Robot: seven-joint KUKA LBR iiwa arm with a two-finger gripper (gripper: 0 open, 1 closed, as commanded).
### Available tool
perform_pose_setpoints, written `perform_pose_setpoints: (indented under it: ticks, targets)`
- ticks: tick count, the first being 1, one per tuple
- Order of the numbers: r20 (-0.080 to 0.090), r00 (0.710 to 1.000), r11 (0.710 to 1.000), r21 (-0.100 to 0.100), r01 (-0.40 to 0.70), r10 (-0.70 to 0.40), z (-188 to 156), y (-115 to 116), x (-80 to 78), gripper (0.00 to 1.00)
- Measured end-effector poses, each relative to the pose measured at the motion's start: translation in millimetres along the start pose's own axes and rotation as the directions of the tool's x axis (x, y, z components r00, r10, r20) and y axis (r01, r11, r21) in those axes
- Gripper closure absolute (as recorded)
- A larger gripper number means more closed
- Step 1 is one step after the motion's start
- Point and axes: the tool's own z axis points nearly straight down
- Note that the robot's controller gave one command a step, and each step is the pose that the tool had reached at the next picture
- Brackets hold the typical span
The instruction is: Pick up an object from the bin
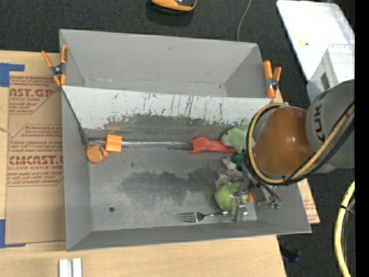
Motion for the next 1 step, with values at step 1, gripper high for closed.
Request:
perform_pose_setpoints:
  ticks: [1]
  targets:
    - [-0.008,1.0,1.0,-0.003,0.0,0.0,-43.8,1.0,1.8,1.0]
